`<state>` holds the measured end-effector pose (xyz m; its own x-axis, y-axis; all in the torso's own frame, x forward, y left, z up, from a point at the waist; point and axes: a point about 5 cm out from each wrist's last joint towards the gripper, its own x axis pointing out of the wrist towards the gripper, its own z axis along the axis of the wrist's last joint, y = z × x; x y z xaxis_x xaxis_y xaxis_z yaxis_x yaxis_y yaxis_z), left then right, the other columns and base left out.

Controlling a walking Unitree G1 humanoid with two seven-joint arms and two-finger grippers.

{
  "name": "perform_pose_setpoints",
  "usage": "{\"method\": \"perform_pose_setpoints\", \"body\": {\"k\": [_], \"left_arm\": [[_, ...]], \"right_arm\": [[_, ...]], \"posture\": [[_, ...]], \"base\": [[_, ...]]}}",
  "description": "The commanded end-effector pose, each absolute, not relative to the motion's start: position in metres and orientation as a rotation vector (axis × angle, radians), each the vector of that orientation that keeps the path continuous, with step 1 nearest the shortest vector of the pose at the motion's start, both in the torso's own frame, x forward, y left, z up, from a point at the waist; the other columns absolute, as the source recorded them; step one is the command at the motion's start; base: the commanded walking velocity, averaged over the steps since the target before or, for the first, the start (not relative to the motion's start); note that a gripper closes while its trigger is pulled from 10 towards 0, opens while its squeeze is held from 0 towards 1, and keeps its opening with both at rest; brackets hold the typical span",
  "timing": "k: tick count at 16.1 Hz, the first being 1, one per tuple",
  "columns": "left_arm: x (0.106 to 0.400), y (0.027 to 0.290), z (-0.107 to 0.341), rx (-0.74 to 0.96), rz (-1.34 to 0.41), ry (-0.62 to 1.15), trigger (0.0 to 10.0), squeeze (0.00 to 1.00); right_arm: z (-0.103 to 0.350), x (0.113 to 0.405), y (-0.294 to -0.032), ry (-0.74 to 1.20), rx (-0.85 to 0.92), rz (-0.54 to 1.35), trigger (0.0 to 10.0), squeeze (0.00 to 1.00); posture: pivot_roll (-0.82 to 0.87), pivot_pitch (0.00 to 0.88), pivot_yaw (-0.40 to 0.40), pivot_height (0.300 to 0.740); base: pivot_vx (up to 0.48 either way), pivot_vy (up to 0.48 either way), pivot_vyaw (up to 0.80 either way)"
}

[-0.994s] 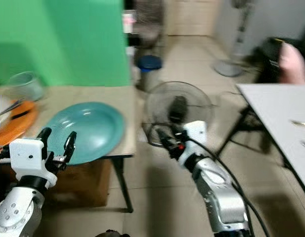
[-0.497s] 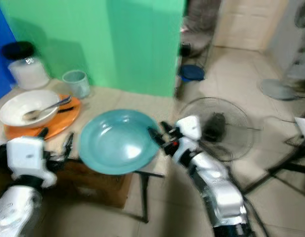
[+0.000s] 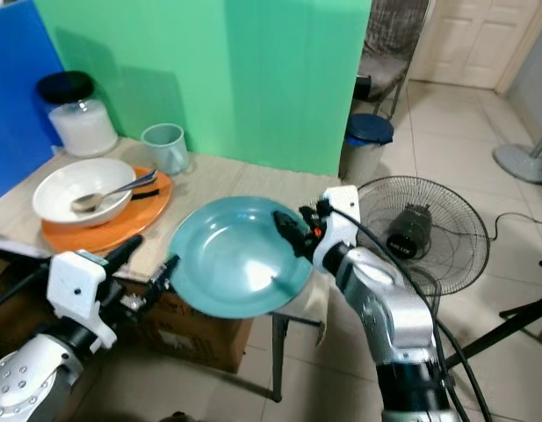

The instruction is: Setting the table

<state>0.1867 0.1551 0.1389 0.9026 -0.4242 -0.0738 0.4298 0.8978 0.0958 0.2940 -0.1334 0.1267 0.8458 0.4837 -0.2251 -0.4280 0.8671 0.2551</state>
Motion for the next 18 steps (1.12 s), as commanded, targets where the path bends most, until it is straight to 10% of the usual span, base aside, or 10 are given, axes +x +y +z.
{"method": "perform_pose_setpoints", "body": {"k": [1,5,6,15,16,17,18], "left_arm": [[0.185,0.151,0.142,0.097,-0.498,0.054,10.0,0.00],[0.183,0.146,0.142,0.062,-0.610,0.075,10.0,0.00],[0.182,0.146,0.141,0.065,-0.617,0.078,10.0,0.00],[0.178,0.147,0.138,0.043,-0.689,0.118,10.0,0.00],[0.178,0.148,0.138,0.042,-0.690,0.121,10.0,0.00],[0.178,0.148,0.138,0.042,-0.691,0.123,10.0,0.00],[0.178,0.149,0.138,0.042,-0.692,0.124,10.0,0.00]], "right_arm": [[0.129,0.297,-0.137,0.305,0.183,0.465,10.0,1.00],[0.115,0.298,-0.148,0.496,0.205,0.462,10.0,1.00],[0.114,0.300,-0.151,0.496,0.190,0.446,10.0,0.00],[0.108,0.303,-0.164,0.632,0.452,0.466,10.0,0.00],[0.108,0.304,-0.163,0.635,0.467,0.476,8.9,0.00],[0.109,0.304,-0.162,0.638,0.475,0.480,5.0,0.00],[0.110,0.304,-0.161,0.643,0.486,0.486,3.2,0.00]], "posture": [[-0.05,0.000,0.018,0.740],[-0.05,0.002,0.020,0.740],[-0.06,0.004,0.020,0.740],[-0.06,0.009,0.022,0.740],[-0.06,0.009,0.021,0.740],[-0.06,0.009,0.021,0.740],[-0.06,0.009,0.021,0.740]], "base": [[0.000,0.000,0.00],[0.000,0.000,0.00],[0.000,0.000,0.00],[0.000,0.000,0.00],[0.000,0.000,0.00],[0.000,0.000,0.00],[0.000,0.000,0.00]]}}
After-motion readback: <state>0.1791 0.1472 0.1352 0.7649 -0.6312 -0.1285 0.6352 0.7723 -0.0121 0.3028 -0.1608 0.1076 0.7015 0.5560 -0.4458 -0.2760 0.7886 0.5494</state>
